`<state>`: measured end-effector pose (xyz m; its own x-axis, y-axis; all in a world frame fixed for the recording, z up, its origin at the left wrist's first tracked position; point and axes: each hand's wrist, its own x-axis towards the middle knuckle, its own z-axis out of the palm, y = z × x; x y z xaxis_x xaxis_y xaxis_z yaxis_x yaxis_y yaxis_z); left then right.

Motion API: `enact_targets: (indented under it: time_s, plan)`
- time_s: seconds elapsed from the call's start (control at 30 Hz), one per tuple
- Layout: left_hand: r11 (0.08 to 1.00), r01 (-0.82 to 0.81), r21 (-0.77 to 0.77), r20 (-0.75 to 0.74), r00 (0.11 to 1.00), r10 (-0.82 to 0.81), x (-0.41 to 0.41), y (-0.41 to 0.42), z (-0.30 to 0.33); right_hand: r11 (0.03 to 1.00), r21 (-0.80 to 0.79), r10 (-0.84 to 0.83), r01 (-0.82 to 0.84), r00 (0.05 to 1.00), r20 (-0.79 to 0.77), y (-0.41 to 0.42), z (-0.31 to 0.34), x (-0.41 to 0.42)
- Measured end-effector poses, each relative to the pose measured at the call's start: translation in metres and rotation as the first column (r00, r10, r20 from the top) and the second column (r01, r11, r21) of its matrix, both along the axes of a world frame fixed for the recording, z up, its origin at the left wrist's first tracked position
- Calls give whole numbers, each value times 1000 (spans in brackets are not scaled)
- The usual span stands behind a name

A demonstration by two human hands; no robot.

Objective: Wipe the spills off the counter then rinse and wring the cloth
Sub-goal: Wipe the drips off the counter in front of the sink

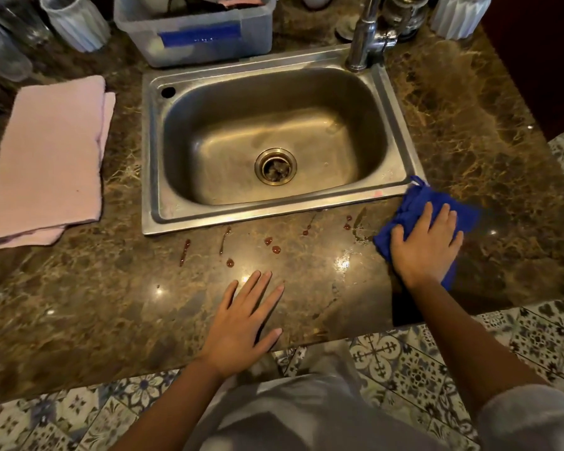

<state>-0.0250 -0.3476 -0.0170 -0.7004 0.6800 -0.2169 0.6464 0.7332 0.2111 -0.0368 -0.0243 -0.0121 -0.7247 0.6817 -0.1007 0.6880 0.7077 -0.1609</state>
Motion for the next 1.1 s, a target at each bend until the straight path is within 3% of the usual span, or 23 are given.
enact_targets:
  time_s: [0.23, 0.43, 0.57, 0.73, 0.8, 0.97, 1.1]
  plan:
    - [1000, 0, 14, 7, 1000, 0, 0, -3, -3, 927, 9, 374, -374, 927, 9, -85, -3, -18]
    - [994, -89, 58, 1, 996, 89, 9, -8, -3, 762, -49, 647, -645, 759, 78, -130, 0, -21]
    - [989, -121, 82, -16, 992, 123, 14, -11, -4, 653, -77, 757, -754, 646, 101, -142, -1, -22]
    - [982, -143, 120, -30, 989, 148, 14, -8, 0, 566, -130, 821, -814, 571, 5, -118, -1, -4]
    - [981, -157, 117, -30, 986, 161, 15, -8, 1, 602, -114, 796, -790, 605, 10, -97, -1, 12]
    - [982, -158, 104, -9, 987, 160, 14, -6, 2, 836, -29, 549, -548, 835, 35, -90, -3, 19]
    - [927, -276, 252, 83, 961, 263, 16, -7, 7, 852, -42, 523, -522, 851, 49, -137, 2, -5]
